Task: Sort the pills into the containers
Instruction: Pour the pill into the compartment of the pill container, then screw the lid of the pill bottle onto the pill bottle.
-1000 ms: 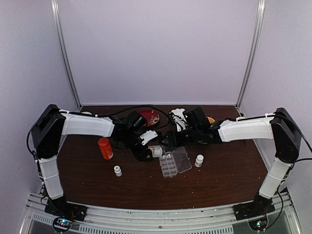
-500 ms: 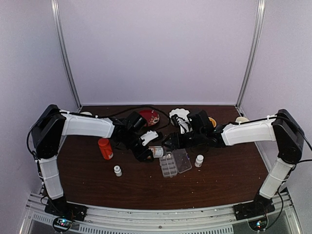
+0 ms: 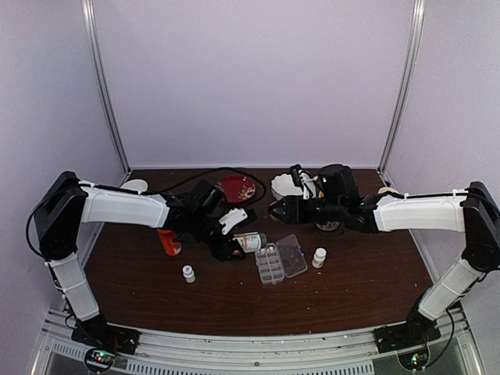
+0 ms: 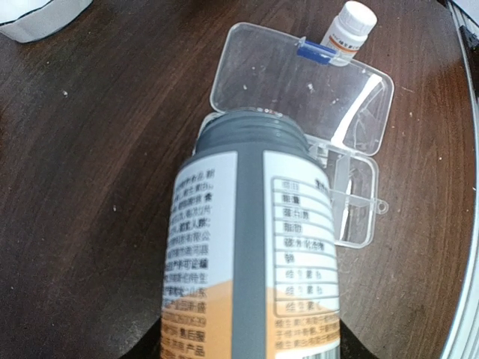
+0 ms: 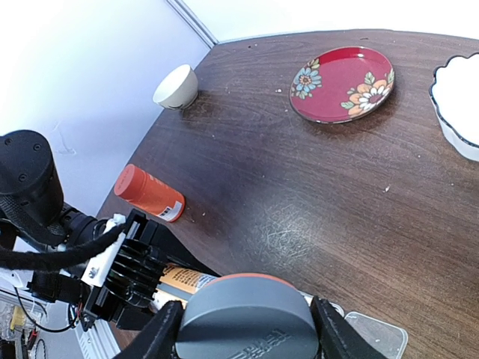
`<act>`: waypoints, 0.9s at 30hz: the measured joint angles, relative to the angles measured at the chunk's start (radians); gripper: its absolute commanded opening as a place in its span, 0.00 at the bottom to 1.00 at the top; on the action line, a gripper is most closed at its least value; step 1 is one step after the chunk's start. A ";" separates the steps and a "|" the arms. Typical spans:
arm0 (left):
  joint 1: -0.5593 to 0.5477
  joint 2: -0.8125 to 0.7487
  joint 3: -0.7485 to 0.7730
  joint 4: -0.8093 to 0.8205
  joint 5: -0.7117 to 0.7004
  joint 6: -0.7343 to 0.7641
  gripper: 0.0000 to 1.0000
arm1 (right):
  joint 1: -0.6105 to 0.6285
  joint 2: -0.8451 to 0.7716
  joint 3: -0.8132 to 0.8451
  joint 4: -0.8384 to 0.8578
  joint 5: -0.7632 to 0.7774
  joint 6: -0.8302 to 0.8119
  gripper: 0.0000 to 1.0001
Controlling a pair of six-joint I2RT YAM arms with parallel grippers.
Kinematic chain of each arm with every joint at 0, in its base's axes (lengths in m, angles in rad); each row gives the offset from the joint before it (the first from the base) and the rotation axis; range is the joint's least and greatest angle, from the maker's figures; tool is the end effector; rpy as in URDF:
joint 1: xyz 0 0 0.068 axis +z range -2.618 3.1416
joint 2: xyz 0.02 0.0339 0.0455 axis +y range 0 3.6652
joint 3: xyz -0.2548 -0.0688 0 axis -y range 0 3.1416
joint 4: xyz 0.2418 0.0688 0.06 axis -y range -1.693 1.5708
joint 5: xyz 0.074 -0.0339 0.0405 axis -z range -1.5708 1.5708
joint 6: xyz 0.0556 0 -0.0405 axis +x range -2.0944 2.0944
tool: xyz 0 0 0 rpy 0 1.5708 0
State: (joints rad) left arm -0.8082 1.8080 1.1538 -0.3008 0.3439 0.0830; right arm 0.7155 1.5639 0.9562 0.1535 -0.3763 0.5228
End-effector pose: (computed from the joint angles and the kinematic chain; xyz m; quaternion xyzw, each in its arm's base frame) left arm 0.2498 -0.2886 0.1585 0.4515 0.8249 -0.2584 0.2213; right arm 0.2613 0.2542 0.2243 -0.1788 0.8198 0.4312 0.3317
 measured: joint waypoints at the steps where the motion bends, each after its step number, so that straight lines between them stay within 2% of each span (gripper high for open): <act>1: 0.003 -0.010 -0.023 0.023 0.013 -0.006 0.00 | -0.001 -0.005 -0.001 0.000 -0.002 0.000 0.00; 8: 0.023 -0.098 -0.127 0.143 0.080 -0.039 0.00 | -0.010 -0.064 -0.001 -0.001 -0.095 -0.015 0.00; 22: 0.032 -0.311 -0.264 0.526 0.214 -0.121 0.00 | -0.011 -0.241 0.102 -0.122 -0.372 -0.131 0.00; 27: 0.032 -0.399 -0.284 0.661 0.252 -0.145 0.00 | -0.015 -0.310 0.118 -0.141 -0.419 -0.137 0.00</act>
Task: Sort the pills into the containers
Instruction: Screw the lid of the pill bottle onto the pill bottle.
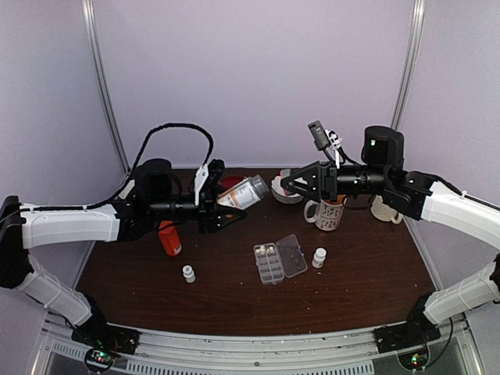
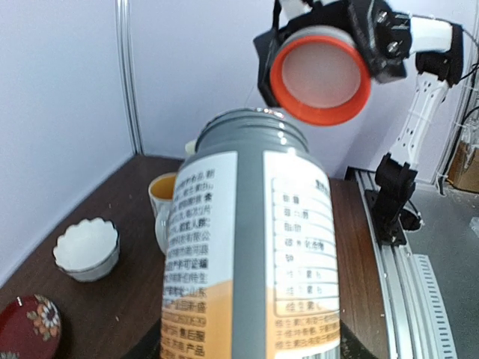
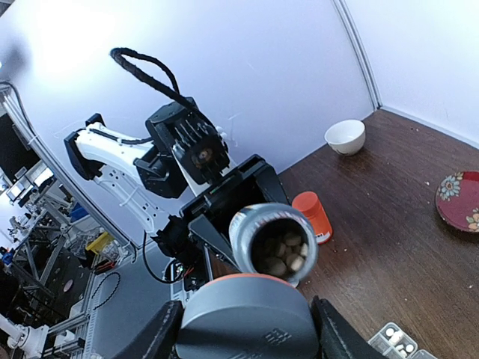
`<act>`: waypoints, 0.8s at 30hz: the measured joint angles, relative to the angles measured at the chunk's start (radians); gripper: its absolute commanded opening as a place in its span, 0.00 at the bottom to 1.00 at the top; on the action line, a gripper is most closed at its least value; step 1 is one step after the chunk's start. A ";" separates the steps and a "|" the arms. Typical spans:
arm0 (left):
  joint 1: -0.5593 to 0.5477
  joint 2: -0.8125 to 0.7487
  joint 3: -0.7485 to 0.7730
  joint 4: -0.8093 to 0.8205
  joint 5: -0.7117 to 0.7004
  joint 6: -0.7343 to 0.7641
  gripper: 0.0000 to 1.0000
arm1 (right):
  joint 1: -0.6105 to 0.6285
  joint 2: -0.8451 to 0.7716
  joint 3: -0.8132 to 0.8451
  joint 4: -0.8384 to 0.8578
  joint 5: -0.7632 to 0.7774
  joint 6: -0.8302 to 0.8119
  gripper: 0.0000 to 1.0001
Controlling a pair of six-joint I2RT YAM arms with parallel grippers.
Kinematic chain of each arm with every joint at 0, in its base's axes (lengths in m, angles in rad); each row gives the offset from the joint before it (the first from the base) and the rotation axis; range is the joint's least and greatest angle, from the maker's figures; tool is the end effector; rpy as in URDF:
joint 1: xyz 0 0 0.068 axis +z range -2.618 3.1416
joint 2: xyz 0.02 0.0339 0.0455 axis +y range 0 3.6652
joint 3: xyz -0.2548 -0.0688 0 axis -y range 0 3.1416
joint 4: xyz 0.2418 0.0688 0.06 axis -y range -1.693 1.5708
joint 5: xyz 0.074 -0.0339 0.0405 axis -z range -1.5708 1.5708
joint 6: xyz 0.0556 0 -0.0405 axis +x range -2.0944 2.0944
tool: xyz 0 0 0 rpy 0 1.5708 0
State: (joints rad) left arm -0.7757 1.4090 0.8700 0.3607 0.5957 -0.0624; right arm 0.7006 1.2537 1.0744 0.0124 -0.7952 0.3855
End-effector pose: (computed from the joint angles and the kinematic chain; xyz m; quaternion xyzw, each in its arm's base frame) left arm 0.2176 -0.2571 0.2711 0.4325 0.6216 -0.4551 0.4684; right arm 0.2042 0.2241 0.3528 -0.3574 0.6561 0.5608 0.3569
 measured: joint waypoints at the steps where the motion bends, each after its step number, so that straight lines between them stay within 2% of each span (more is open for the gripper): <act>1: 0.000 -0.015 -0.005 0.029 0.007 -0.004 0.00 | -0.001 -0.011 0.002 0.000 -0.007 -0.002 0.00; 8: 0.000 -0.062 -0.115 0.376 0.045 -0.073 0.00 | -0.007 -0.042 0.013 0.007 -0.069 -0.019 0.00; 15: 0.000 0.012 -0.156 0.672 0.108 -0.190 0.00 | -0.006 -0.034 0.013 0.061 -0.136 -0.011 0.00; 18: 0.000 0.038 -0.156 0.724 0.119 -0.225 0.00 | -0.005 -0.018 0.013 0.068 -0.148 -0.008 0.00; 24: 0.000 0.050 -0.146 0.676 0.135 -0.225 0.00 | 0.010 0.030 0.050 0.036 -0.147 -0.025 0.00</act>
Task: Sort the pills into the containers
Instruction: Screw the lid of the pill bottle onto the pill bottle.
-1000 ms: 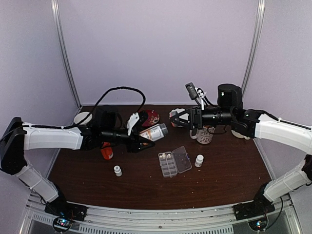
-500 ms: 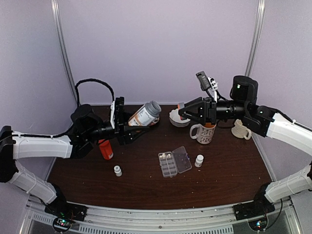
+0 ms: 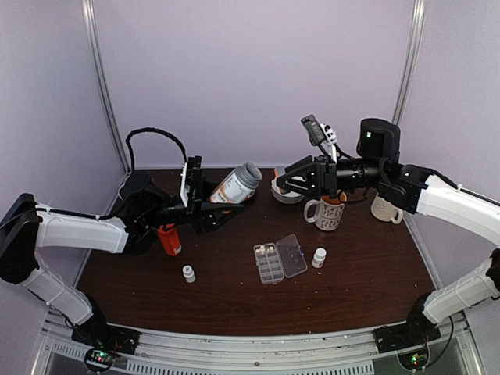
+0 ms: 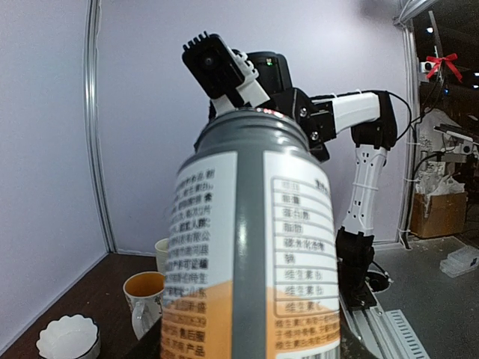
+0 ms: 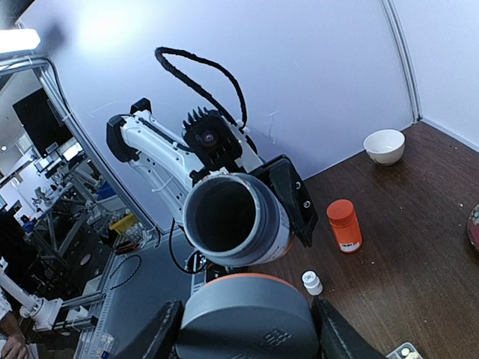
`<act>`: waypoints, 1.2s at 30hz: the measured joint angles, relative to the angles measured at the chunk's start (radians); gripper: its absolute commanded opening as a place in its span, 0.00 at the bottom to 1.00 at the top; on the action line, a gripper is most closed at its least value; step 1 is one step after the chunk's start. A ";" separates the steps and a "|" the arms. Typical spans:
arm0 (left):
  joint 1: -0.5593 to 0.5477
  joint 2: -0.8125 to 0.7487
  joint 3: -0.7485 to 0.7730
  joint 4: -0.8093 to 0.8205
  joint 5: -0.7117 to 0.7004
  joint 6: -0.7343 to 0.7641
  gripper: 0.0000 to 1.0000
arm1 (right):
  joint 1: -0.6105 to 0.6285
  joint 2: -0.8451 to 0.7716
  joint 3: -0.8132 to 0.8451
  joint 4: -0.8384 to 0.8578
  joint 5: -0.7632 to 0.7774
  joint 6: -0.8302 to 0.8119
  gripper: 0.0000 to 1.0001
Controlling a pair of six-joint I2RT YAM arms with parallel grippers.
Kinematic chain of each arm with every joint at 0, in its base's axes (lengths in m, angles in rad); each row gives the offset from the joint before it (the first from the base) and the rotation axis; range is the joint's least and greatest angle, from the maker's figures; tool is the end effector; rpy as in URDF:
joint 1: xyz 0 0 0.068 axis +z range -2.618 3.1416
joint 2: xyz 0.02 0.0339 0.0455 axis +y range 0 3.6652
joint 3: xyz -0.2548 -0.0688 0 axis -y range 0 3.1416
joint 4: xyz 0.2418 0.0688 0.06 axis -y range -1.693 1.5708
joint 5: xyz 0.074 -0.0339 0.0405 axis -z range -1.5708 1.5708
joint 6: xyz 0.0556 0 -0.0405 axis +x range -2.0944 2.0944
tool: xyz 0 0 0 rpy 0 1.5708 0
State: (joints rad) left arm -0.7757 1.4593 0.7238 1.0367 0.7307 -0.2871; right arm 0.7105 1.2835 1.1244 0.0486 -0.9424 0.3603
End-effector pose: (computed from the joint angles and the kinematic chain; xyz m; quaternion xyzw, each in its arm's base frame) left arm 0.2035 -0.2515 0.2832 0.4131 0.4678 -0.5637 0.5410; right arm 0.1997 0.2311 0.3670 -0.4138 0.6010 0.5941 0.3386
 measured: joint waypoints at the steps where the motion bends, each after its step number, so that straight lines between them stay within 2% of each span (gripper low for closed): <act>1: 0.000 0.000 0.003 -0.016 0.000 0.003 0.00 | 0.003 0.009 0.014 -0.014 0.004 -0.013 0.00; 10: -0.019 0.000 0.071 -0.304 -0.017 0.123 0.00 | 0.051 0.084 0.121 -0.166 0.080 -0.129 0.00; 20: -0.028 0.000 0.094 -0.476 -0.003 0.176 0.00 | 0.076 0.150 0.200 -0.353 0.143 -0.264 0.02; 30: -0.022 0.043 0.225 -0.760 0.168 0.161 0.00 | 0.111 0.134 0.213 -0.467 0.183 -0.570 0.02; 36: -0.020 0.044 0.243 -0.828 0.270 0.124 0.00 | 0.146 0.131 0.234 -0.516 0.198 -0.696 0.03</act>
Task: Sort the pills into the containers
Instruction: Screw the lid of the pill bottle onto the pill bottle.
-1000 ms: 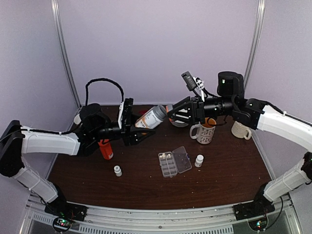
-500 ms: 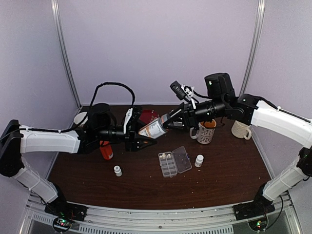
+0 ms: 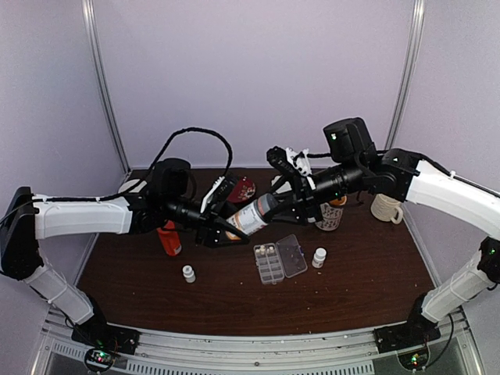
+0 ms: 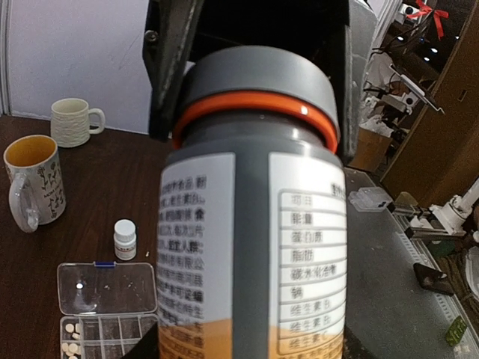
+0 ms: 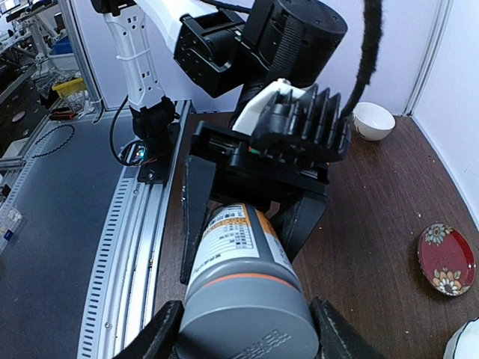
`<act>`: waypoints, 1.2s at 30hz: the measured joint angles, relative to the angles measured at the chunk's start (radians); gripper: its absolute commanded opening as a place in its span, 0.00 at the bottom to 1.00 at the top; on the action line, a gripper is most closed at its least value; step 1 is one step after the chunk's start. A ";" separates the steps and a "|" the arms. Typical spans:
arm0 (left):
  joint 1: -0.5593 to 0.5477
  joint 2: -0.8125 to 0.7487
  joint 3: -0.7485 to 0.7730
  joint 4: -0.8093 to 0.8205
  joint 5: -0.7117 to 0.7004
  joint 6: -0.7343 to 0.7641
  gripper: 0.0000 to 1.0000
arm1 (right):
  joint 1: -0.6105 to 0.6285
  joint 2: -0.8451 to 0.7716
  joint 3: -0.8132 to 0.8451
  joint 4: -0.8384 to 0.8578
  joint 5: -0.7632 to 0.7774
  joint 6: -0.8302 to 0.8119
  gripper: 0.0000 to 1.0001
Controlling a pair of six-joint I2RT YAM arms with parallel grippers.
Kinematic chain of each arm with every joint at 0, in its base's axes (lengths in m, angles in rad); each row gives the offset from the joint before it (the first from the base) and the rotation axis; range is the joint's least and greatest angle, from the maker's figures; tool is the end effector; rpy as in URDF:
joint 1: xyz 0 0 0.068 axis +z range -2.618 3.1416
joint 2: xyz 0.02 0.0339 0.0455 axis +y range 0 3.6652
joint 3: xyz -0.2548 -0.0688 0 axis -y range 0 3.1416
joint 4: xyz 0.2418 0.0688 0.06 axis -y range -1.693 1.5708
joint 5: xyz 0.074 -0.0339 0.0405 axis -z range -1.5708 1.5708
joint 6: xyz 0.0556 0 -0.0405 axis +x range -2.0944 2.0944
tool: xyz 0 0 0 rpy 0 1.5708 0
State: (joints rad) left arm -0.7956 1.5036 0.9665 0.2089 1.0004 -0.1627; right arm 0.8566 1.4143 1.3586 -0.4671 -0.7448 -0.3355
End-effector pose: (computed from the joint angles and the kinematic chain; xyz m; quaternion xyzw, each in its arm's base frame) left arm 0.2044 -0.2755 0.2620 0.4873 0.5912 -0.5815 0.2735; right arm 0.1841 0.2699 0.3543 -0.6034 0.5652 0.4245 0.3692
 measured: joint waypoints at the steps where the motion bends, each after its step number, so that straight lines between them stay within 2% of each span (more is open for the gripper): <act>1: 0.000 0.000 0.007 -0.016 0.012 -0.002 0.00 | 0.003 0.002 0.010 -0.013 0.000 -0.017 0.03; 10: 0.004 0.000 0.098 -0.231 0.158 0.061 0.00 | 0.068 -0.003 0.074 -0.089 0.034 -0.137 0.03; 17: 0.002 0.007 0.237 -0.505 0.221 0.208 0.00 | 0.136 -0.067 0.040 -0.025 0.121 -0.189 0.08; 19: 0.002 0.019 0.288 -0.589 0.231 0.253 0.00 | 0.145 -0.075 0.034 -0.006 0.129 -0.194 0.06; 22: 0.003 0.053 0.381 -0.758 0.235 0.348 0.00 | 0.158 -0.080 0.031 0.008 0.156 -0.196 0.01; 28: 0.011 0.126 0.526 -1.059 0.207 0.546 0.00 | 0.181 -0.082 0.017 0.010 0.222 -0.200 0.03; 36: 0.007 0.138 0.537 -1.216 0.140 0.667 0.00 | 0.204 -0.081 -0.042 0.024 0.206 -0.349 0.00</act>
State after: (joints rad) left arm -0.7883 1.6421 1.5032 -1.0073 1.1400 0.5045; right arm 1.0611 1.3331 1.3163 -0.4427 -0.5388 -0.6846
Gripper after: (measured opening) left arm 0.527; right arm 0.543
